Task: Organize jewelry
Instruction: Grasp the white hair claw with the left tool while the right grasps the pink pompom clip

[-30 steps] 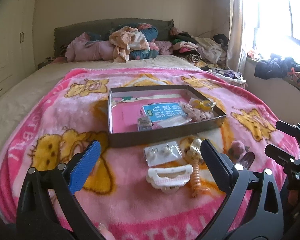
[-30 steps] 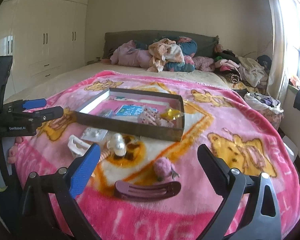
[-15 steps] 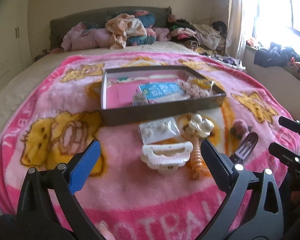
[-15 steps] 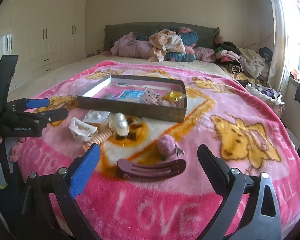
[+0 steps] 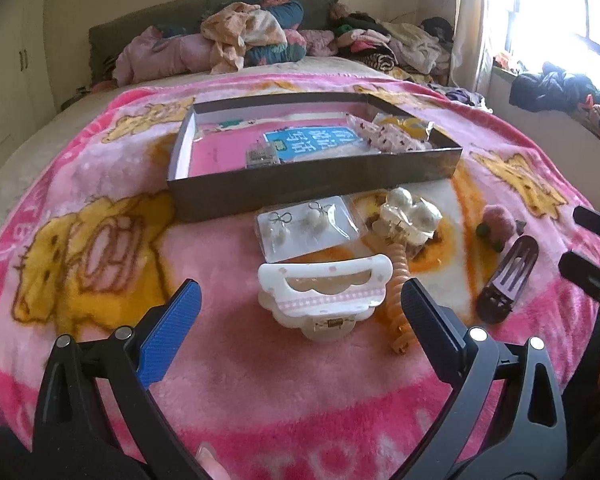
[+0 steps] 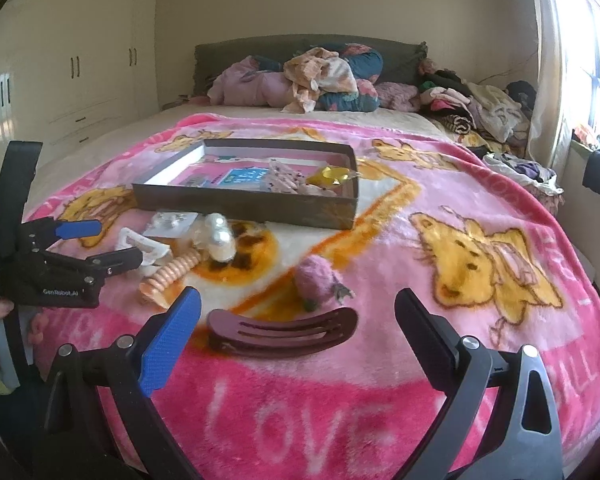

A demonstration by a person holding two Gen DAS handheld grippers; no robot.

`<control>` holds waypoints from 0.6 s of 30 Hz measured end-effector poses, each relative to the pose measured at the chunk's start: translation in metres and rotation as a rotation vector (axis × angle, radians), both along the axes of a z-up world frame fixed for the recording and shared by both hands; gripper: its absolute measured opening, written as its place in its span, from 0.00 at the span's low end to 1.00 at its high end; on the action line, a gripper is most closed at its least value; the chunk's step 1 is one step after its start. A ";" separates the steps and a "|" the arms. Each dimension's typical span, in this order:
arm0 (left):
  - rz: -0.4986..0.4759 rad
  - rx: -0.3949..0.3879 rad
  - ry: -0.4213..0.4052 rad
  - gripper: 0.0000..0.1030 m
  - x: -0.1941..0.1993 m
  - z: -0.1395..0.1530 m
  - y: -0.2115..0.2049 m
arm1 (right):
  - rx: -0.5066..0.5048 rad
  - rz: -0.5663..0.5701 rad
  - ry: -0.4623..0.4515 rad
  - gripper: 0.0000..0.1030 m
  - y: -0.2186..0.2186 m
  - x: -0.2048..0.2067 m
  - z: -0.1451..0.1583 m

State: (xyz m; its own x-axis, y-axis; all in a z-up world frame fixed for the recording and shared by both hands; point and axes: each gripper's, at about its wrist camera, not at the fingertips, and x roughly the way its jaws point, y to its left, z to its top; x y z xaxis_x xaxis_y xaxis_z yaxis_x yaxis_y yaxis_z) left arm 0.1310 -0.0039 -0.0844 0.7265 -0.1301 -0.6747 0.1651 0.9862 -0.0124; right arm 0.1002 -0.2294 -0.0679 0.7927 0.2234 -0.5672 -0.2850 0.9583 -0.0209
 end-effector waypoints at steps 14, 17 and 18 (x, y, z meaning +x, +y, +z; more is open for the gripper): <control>-0.004 -0.035 0.046 0.81 0.023 -0.017 -0.005 | -0.085 0.018 0.154 0.78 0.003 0.078 -0.029; -0.016 -0.022 0.055 0.71 0.023 -0.020 -0.008 | -0.076 0.033 0.214 0.52 0.004 0.088 -0.041; -0.017 -0.023 0.053 0.70 0.023 -0.020 -0.009 | -0.068 0.037 0.224 0.48 0.005 0.090 -0.043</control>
